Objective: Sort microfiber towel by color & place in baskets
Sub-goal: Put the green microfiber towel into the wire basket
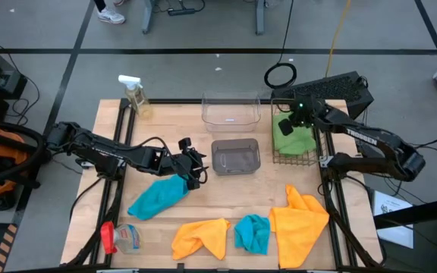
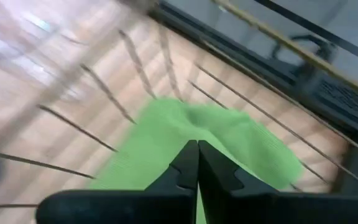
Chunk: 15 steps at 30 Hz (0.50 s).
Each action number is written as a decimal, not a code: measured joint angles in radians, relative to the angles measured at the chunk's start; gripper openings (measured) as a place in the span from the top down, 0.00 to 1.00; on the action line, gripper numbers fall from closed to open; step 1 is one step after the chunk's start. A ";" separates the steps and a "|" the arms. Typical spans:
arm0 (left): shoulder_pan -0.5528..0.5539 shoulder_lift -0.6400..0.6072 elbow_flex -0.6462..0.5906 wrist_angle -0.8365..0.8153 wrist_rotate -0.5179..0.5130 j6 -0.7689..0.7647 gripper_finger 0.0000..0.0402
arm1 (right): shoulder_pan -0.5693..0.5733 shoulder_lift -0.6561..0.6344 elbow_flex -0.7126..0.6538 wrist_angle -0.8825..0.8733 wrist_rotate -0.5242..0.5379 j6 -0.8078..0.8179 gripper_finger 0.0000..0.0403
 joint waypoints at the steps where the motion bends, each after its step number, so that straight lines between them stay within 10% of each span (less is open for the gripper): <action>1: 0.000 0.000 0.000 0.000 0.000 0.000 0.50 | 0.003 -0.001 0.000 0.011 -0.006 0.000 1.00; 15: -0.021 0.000 -0.043 -0.055 0.001 -0.195 0.50 | -0.001 0.287 0.001 0.153 -0.003 0.001 1.00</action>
